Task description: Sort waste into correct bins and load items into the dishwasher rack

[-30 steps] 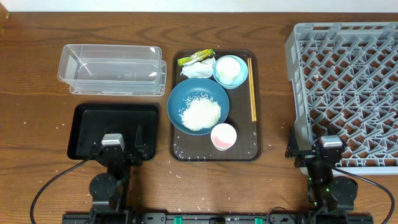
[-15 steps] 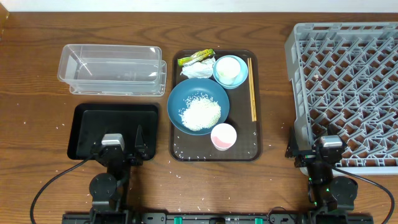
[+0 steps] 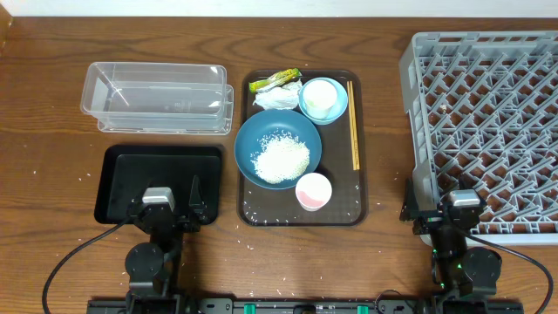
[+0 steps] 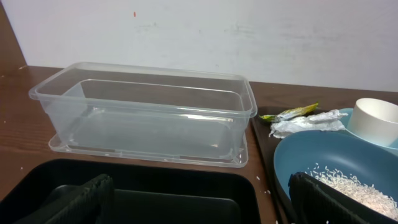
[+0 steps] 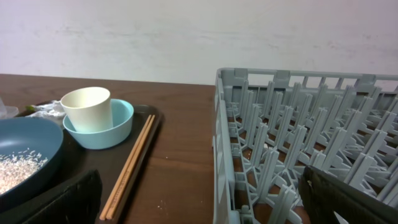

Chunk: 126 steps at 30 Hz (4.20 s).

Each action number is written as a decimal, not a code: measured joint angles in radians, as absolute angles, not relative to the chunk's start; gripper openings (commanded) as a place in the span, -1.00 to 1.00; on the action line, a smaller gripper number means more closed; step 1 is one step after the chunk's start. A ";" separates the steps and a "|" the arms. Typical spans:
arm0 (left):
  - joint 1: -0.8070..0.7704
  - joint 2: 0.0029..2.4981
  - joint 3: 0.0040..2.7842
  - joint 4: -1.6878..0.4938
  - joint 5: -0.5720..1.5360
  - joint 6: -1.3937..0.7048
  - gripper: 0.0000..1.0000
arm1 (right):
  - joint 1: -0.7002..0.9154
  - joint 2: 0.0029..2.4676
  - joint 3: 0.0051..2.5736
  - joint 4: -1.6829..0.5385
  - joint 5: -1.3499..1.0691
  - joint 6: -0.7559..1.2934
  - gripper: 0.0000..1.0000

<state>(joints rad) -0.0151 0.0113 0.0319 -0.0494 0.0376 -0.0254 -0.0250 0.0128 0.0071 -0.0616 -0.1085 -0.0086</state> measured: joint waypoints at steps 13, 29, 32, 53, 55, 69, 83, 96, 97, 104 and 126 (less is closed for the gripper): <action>-0.015 0.011 0.032 -0.049 0.038 -0.027 0.84 | -0.025 0.013 0.007 -0.062 -0.109 -0.009 0.99; -0.015 0.011 0.011 0.047 0.219 -0.323 0.84 | -0.025 0.013 0.007 -0.062 -0.109 -0.009 0.98; -0.015 0.011 0.011 0.058 0.294 -0.414 0.84 | -0.025 0.013 0.007 -0.062 -0.109 -0.009 0.99; -0.015 0.173 0.189 -0.006 0.394 -0.366 0.84 | -0.025 0.013 0.007 -0.062 -0.109 -0.009 0.98; -0.015 0.268 0.278 -0.094 0.393 -0.336 0.84 | -0.025 0.013 0.007 -0.062 -0.109 -0.009 0.98; -0.015 1.145 1.045 -0.789 0.389 -0.161 0.84 | -0.025 0.012 0.007 -0.062 -0.109 -0.009 0.98; 0.013 1.188 1.093 -0.752 0.181 -0.245 0.84 | -0.025 0.012 0.007 -0.062 -0.109 -0.009 0.98; 0.365 1.161 1.093 -0.764 -0.024 -0.585 0.85 | -0.025 0.012 0.007 -0.033 -0.150 0.022 0.98; 0.381 1.161 1.093 -0.765 -0.030 -0.597 0.84 | -0.025 0.012 0.007 -0.016 -0.165 0.034 0.98; 0.403 1.161 1.093 -0.766 -0.033 -0.625 0.84 | -0.025 0.014 0.006 0.134 -0.224 0.126 0.99; 0.403 1.161 1.095 -0.766 -0.033 -0.632 0.85 | -0.025 0.598 0.589 0.044 -0.554 0.138 0.99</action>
